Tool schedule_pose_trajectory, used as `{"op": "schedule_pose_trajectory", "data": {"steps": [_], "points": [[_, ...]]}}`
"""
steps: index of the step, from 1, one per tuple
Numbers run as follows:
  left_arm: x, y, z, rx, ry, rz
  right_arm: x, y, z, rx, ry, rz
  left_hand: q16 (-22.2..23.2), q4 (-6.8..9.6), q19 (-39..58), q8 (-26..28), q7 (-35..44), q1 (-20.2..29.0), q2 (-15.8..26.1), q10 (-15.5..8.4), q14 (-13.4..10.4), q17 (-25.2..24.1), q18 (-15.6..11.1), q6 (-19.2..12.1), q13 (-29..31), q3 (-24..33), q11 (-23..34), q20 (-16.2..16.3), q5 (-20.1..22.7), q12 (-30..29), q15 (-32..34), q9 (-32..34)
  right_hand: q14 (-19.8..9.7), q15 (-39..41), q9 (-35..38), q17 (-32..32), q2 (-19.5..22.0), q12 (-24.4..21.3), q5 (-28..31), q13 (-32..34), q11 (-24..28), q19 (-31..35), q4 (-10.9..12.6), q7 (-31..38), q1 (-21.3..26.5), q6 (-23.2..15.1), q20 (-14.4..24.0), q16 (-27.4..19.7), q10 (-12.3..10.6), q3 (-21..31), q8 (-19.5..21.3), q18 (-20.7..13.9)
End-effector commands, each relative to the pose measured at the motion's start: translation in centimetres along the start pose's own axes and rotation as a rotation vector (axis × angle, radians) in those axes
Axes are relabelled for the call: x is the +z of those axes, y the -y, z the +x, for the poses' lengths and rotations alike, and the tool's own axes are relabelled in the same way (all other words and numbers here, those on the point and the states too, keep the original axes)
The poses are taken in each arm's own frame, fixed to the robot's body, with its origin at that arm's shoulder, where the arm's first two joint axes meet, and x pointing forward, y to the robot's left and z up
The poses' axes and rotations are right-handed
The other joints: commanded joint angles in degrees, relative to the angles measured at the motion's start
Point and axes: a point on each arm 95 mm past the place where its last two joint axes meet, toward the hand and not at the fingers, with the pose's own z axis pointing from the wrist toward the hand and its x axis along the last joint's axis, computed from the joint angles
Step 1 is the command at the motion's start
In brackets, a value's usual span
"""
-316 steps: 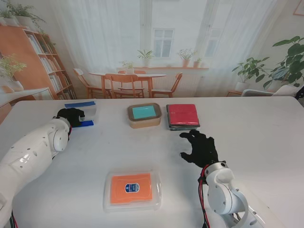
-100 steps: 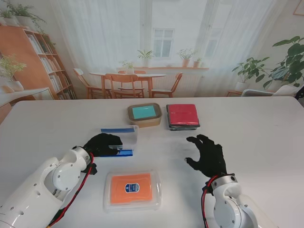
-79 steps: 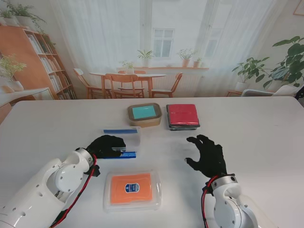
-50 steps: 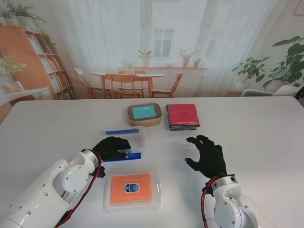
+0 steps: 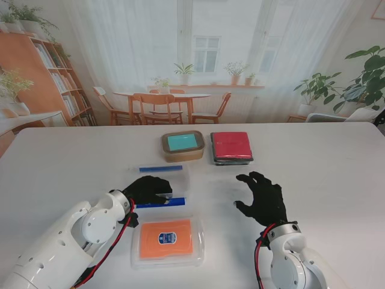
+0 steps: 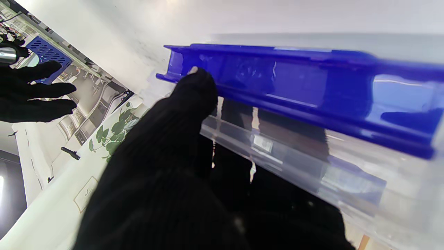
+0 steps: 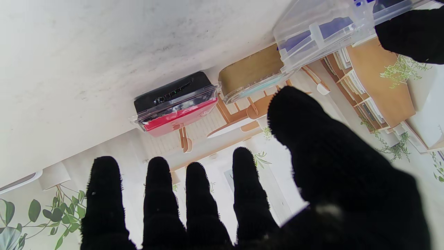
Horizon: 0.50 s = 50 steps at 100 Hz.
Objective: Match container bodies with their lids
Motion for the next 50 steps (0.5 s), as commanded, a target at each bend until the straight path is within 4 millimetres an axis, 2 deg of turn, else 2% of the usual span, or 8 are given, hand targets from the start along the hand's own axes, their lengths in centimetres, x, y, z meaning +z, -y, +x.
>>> {"op": "schedule_pose_trajectory", "data": {"steps": [1, 15, 30, 34, 37, 43, 50], "points": [[-0.05, -0.43, 0.14, -0.004, -0.003, -0.010, -0.14, 0.21, 0.05, 0.004, 0.002, 0.020, 0.69, 0.66, 0.17, -0.41, 1.49, 1.99, 0.68, 0.87, 3.76, -1.78, -1.88, -3.29, -1.17, -1.01, -0.88, 0.59, 0.12, 0.52, 0.35, -0.86, -0.84, 0.67, -1.65, -0.17, 0.94, -0.13, 0.60, -1.83, 0.32, 1.43, 1.74, -0.60, -0.18, -1.27, 0.69, 0.53, -0.78, -0.97, -0.17, 0.36], [-0.29, -0.37, 0.16, 0.012, 0.003, -0.008, -0.11, 0.19, 0.07, 0.006, 0.001, 0.023, 1.12, 0.81, 0.07, 0.69, 0.38, 0.08, -1.06, 0.17, 3.97, -3.30, -1.21, -5.20, -2.99, -1.18, 4.53, 1.45, -2.28, -2.12, 0.10, -6.22, -0.79, 0.65, -1.64, -0.16, 0.94, -0.14, 0.63, -1.85, 0.31, 1.45, 1.74, -0.60, -0.21, -1.28, 0.73, 0.53, -0.78, -0.99, -0.15, 0.45], [-0.44, -0.28, 0.13, 0.028, 0.006, -0.012, -0.05, 0.26, 0.15, 0.009, -0.001, 0.028, 1.28, 0.21, -1.10, 2.59, -2.84, -4.66, -1.50, 1.00, 4.01, -5.07, -1.00, -6.11, -5.02, 1.97, 12.02, 1.54, -5.60, -6.49, -0.86, -14.79, -0.78, 0.65, -1.64, -0.12, 0.87, -0.13, 0.64, -1.87, 0.32, 1.45, 1.74, -0.60, -0.15, -1.25, 0.75, 0.54, -0.78, -0.94, -0.13, 0.43], [-0.49, -0.26, 0.12, 0.028, 0.006, -0.016, -0.04, 0.28, 0.18, 0.010, -0.001, 0.030, 1.23, 0.20, -1.44, 2.73, -3.54, -5.64, -1.17, 1.14, 3.88, -5.66, -1.14, -6.14, -5.73, 2.23, 12.33, 1.46, -6.52, -7.19, -1.20, -16.58, -0.76, 0.65, -1.64, -0.12, 0.93, -0.13, 0.68, -1.83, 0.33, 1.44, 1.73, -0.58, -0.20, -1.26, 0.75, 0.54, -0.76, -0.94, -0.12, 0.44], [-0.52, -0.26, 0.11, 0.027, 0.004, -0.021, -0.04, 0.29, 0.20, 0.011, -0.001, 0.031, 1.34, -0.11, -1.75, 3.53, -4.69, -6.77, -0.95, 1.22, 3.98, -6.09, -1.17, -6.16, -6.15, 3.31, 13.73, 1.43, -7.12, -10.22, -1.52, -17.96, -0.78, 0.65, -1.64, -0.12, 0.94, -0.12, 0.69, -1.81, 0.33, 1.44, 1.73, -0.58, -0.25, -1.30, 0.75, 0.54, -0.78, -0.95, -0.11, 0.44], [-0.57, -0.26, 0.14, 0.026, 0.002, -0.026, -0.03, 0.32, 0.22, 0.012, -0.001, 0.033, 1.30, 0.04, -1.95, 3.49, -5.55, -8.19, -0.13, 1.17, 3.87, -6.38, -1.17, -6.09, -6.52, 3.46, 13.59, 1.39, -8.49, -10.78, -1.76, -19.45, -0.76, 0.64, -1.64, -0.17, 0.94, -0.12, 0.65, -1.83, 0.33, 1.41, 1.73, -0.60, -0.16, -1.22, 0.75, 0.54, -0.80, -0.92, -0.11, 0.47], [-0.65, -0.25, 0.12, 0.032, 0.001, -0.032, -0.03, 0.38, 0.25, 0.014, 0.000, 0.034, 1.19, 1.20, -2.63, 4.18, -7.08, -11.02, 0.60, 0.98, 3.81, -7.08, -1.36, -6.20, -7.38, 5.41, 13.16, 1.17, -10.44, -11.13, -2.36, -21.86, -0.69, 0.60, -1.64, -0.19, 0.97, -0.12, 0.66, -1.92, 0.34, 1.39, 1.72, -0.60, -0.16, -1.25, 0.75, 0.53, -0.83, -0.92, -0.10, 0.50]]}}
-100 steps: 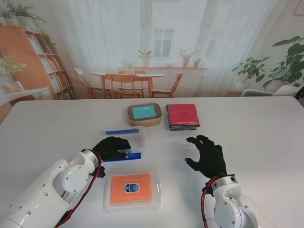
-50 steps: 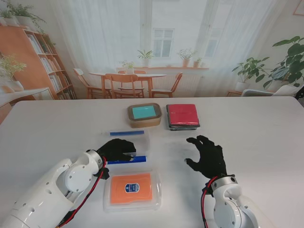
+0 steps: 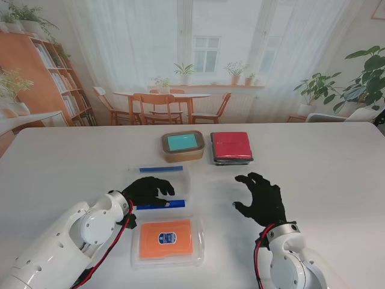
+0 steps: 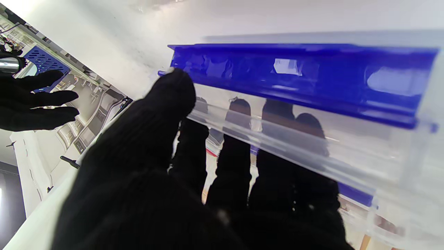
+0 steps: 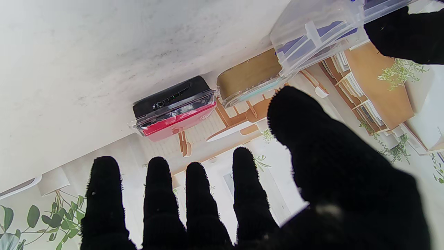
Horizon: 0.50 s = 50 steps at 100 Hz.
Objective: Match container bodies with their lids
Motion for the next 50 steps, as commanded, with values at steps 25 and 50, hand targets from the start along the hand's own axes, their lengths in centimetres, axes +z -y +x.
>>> {"op": "schedule_pose_trajectory", "data": {"steps": [25, 50], "points": [[-0.44, -0.06, 0.04, 0.019, -0.005, 0.014, 0.05, 0.26, 0.19, 0.009, 0.002, 0.024, 1.14, 0.56, -5.25, 1.22, -5.59, -4.22, 0.75, -1.16, 0.25, -9.93, -0.47, -3.36, -11.06, -0.17, -1.01, -0.33, -12.99, -0.40, -4.27, -13.65, -0.67, 0.63, -1.65, -0.21, 0.98, -0.14, 0.64, -1.91, 0.29, 1.35, 1.71, -0.63, -0.13, -1.21, 0.76, 0.56, -0.82, -1.01, -0.09, 0.47], [-0.94, 0.66, 0.56, 0.032, -0.026, 0.121, 0.22, 0.07, 0.21, 0.010, -0.011, 0.028, 2.36, 0.62, -8.40, -0.11, -8.06, -5.45, 1.38, -3.40, -3.71, -15.12, -2.01, -3.94, -17.75, -2.09, -2.79, 1.45, -18.91, -0.07, -7.61, -21.86, -0.60, 0.87, -1.51, -0.05, 0.97, -0.08, 0.90, -1.49, 0.43, 1.46, 1.74, -0.49, -0.17, -1.19, 0.82, 0.65, -0.76, -0.95, -0.02, 0.26]]}}
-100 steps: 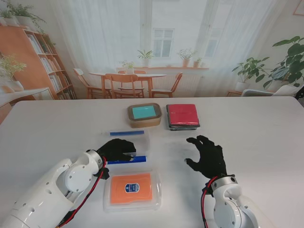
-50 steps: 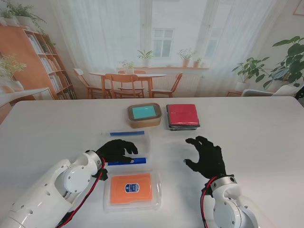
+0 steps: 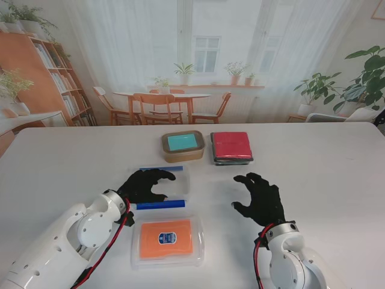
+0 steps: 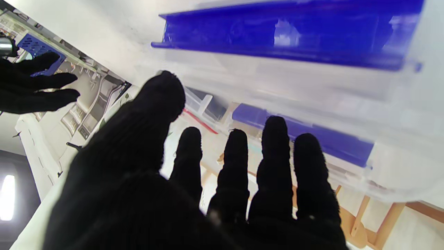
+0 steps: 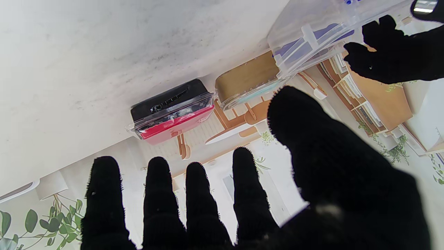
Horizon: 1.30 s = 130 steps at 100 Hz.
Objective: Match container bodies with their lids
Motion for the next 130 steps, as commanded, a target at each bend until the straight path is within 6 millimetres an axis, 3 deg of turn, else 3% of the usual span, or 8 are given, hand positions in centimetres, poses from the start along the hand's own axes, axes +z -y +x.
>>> {"op": "schedule_pose_trajectory", "data": {"steps": [1, 24, 42, 58, 64, 72, 77, 130], "points": [[-0.3, 0.0, 0.7, -0.008, -0.019, 0.028, 0.1, 0.0, 0.0, 0.003, -0.008, 0.017, 0.89, 0.56, -1.35, -0.87, -0.97, -2.16, -0.08, -2.40, -1.77, -1.41, -1.80, -0.97, -1.84, -1.42, -0.92, 1.35, -1.91, 0.21, -1.34, -2.59, -0.57, 0.98, -1.44, 0.03, 0.93, -0.04, 0.96, -1.34, 0.52, 1.53, 1.74, -0.45, -0.14, -1.20, 0.85, 0.71, -0.78, -0.94, 0.01, 0.14], [-2.2, 2.1, 1.8, 0.000, -0.069, 0.145, 0.0, -1.0, 0.2, -0.007, -0.038, 0.018, 2.90, 0.86, -1.93, -0.86, -0.75, -3.00, 1.40, -2.02, -2.99, -3.84, -4.47, -0.11, -3.66, -3.38, 1.72, 4.79, -1.53, 2.36, -0.88, -1.85, 0.02, 9.16, 4.20, 2.82, 0.84, 1.86, 2.98, 3.71, 4.67, 7.65, 1.66, 0.73, -0.35, -0.18, 3.70, 5.35, 0.32, -0.64, 1.46, -3.31], [-4.9, 3.3, 2.2, 0.000, -0.090, 0.168, -0.3, -1.7, 0.7, 0.012, -0.069, 0.017, 20.89, 1.45, 11.28, 1.43, 1.45, -3.80, 3.16, -2.71, 0.44, 2.83, -4.00, 3.46, 2.63, -5.74, 16.93, 22.97, 3.19, 18.94, 20.49, 9.07, 4.31, 40.38, 18.36, 15.82, 0.74, 15.20, 12.86, 16.56, 21.46, 31.62, 1.83, 2.07, -0.34, 6.54, 14.45, 18.80, 3.13, 0.15, 3.85, -10.83], [-7.4, 3.3, 2.1, -0.041, -0.069, 0.106, -0.6, -1.9, 1.3, 0.038, -0.089, 0.033, 32.79, 3.10, 28.26, 2.42, 4.45, -3.69, 8.63, -4.13, -0.54, 24.85, -0.05, 11.30, 23.64, -11.50, 34.55, 39.85, 14.19, 32.61, 44.35, 28.09, -0.63, 59.01, 40.62, 40.12, 1.15, 28.06, 28.99, 41.88, 32.99, 50.80, 1.85, 7.53, -0.36, 10.96, 20.96, 22.65, 6.31, 0.54, 7.89, -12.93], [-8.3, 3.2, 1.9, -0.034, -0.049, 0.080, -0.8, -1.9, 1.6, 0.048, -0.088, 0.053, 28.82, 4.26, 38.00, 2.61, 6.16, -3.95, 11.33, -7.33, -4.63, 35.70, -1.67, 12.64, 32.08, -15.99, 38.86, 34.59, 17.84, 34.30, 52.22, 34.71, -3.69, 65.21, 47.71, 49.40, 1.19, 31.89, 32.59, 49.66, 35.37, 57.95, 1.32, 10.95, -0.83, 12.52, 17.76, 20.89, 5.64, 0.53, 5.48, -15.42], [-9.3, 2.9, 1.6, -0.016, -0.015, 0.051, -1.0, -1.7, 1.8, 0.058, -0.081, 0.086, 20.30, 4.74, 51.05, 3.44, 9.13, -5.30, 14.22, -11.57, -9.81, 50.37, -5.92, 13.13, 42.71, -20.35, 41.98, 18.21, 23.33, 33.42, 59.51, 43.19, -6.93, 70.47, 54.02, 58.91, 3.74, 33.68, 36.24, 56.77, 37.10, 64.55, 2.33, 12.82, -2.35, 13.65, 11.40, 17.65, 4.57, -1.14, 7.09, -18.21], [-9.9, 2.7, 1.3, -0.014, 0.013, 0.019, -1.0, -1.6, 1.9, 0.067, -0.073, 0.108, 18.19, 5.00, 54.14, 3.68, 10.35, -6.02, 15.44, -12.63, -11.00, 56.60, -6.76, 13.42, 47.36, -21.66, 42.69, 13.26, 26.01, 32.86, 60.67, 46.95, -7.81, 72.44, 56.98, 63.25, 5.08, 33.89, 38.11, 59.91, 37.44, 67.03, 2.30, 13.20, -3.35, 14.45, 9.06, 16.26, 4.38, -2.13, 8.26, -18.89], [-12.4, -1.2, -1.3, -0.106, 0.304, -0.291, -1.5, 1.2, 2.7, 0.108, 0.027, 0.437, 12.58, 6.40, 54.32, -0.10, 6.45, -7.98, 24.08, -11.86, -7.60, 61.86, -3.10, 17.58, 50.55, -25.94, 44.84, 16.65, 33.89, 24.66, 64.33, 54.77, -14.01, 76.31, 65.89, 69.23, 13.54, 34.52, 31.99, 61.65, 39.40, 68.62, 2.48, 10.61, -7.38, 19.26, 19.96, 24.71, 0.71, -10.79, 4.80, -26.84]]}}
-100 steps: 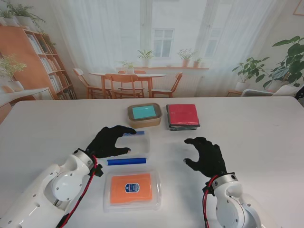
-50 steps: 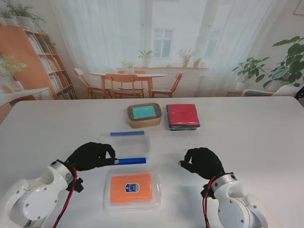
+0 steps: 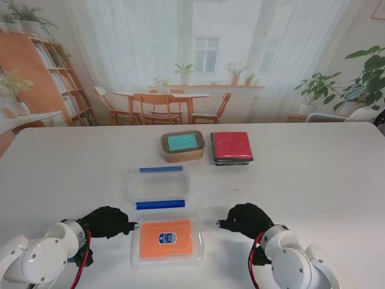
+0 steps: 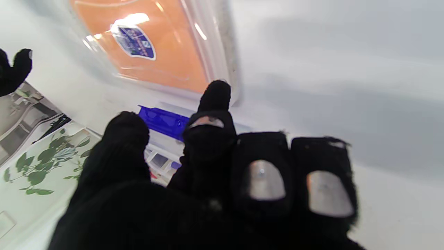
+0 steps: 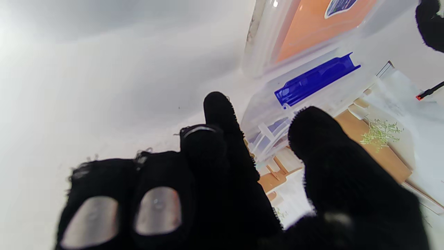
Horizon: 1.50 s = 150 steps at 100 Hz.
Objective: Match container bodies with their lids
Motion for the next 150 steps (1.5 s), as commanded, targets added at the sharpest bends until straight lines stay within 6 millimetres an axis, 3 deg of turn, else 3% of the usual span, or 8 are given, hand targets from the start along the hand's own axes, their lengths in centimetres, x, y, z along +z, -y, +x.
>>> {"op": "schedule_pose_trajectory", "data": {"steps": [1, 19, 50, 101, 150], "points": [[0.1, -1.3, -0.6, -0.008, 0.030, -0.034, 0.3, 0.4, 0.2, 0.007, 0.000, 0.034, -0.63, 0.65, 15.91, -0.96, -1.00, -1.75, 2.52, -0.92, 2.29, 3.00, -1.52, 3.18, 1.78, -1.71, 2.38, 0.69, 2.20, -0.81, 7.89, 3.32, -7.52, 5.00, 6.93, 5.11, 1.44, 1.18, -2.82, 0.03, 3.69, 13.43, 1.81, -0.36, -2.01, 7.77, 1.22, 1.47, 4.11, -1.27, -0.47, -14.87], [0.6, -2.1, -0.7, 0.016, 0.115, -0.070, 1.4, 1.5, 0.8, 0.034, 0.019, 0.081, -0.71, -0.13, 15.91, -1.76, -2.96, -2.90, 5.43, -0.13, 2.38, 2.97, -1.94, 2.93, 1.79, -3.16, 1.95, -0.55, 1.19, -0.72, 7.58, 1.65, -7.29, 4.66, 6.29, 5.13, 2.85, 1.02, -4.92, 0.06, 3.56, 13.43, 1.72, -0.12, -2.51, 10.98, 1.76, 1.94, 4.32, -1.88, -0.29, -15.30], [1.9, -3.2, -0.7, 0.031, 0.179, -0.132, 2.2, 2.8, 1.6, 0.048, 0.052, 0.150, -0.79, -0.94, 15.91, -2.64, -5.95, -4.95, 7.77, 0.75, 2.43, 2.90, -2.82, 4.84, 1.75, -4.31, 0.30, -3.38, -1.92, -0.04, 5.37, -1.41, -6.89, 4.00, 4.92, 4.98, 4.43, 0.92, -5.94, 0.10, 3.45, 13.43, 1.56, 0.46, -2.60, 12.00, 0.56, 1.26, 4.67, -2.86, -0.24, -15.22], [3.3, -4.0, -0.5, -0.014, 0.219, -0.241, 3.0, 4.3, 1.5, 0.098, 0.106, 0.215, -0.02, -1.06, 15.91, 6.30, 9.63, -6.39, 8.10, 0.30, 1.73, 2.96, -3.54, 6.16, 1.83, -4.29, -0.65, -3.68, -6.57, -0.20, 4.27, -0.91, -7.08, 4.10, 4.78, 5.00, 4.90, 0.85, -4.82, 0.08, 3.68, 13.43, 1.62, 3.70, -2.46, 12.35, 0.14, 0.80, 4.59, -3.46, 1.80, -15.49], [3.6, -5.0, -0.5, -0.063, 0.244, -0.284, 4.0, 5.1, 1.7, 0.168, 0.110, 0.259, -0.13, -1.35, 15.91, 6.14, 8.47, -6.87, 8.69, 0.73, 1.82, 2.88, -3.36, 6.81, 1.81, -4.44, -1.22, -4.57, -7.05, -0.37, 3.72, -1.48, -6.46, 4.06, 4.90, 4.92, 5.32, 0.51, -3.94, 0.05, 3.50, 13.43, 1.66, 5.18, -2.43, 12.45, -0.01, 0.49, 4.93, -3.71, 3.95, -14.77]]}}
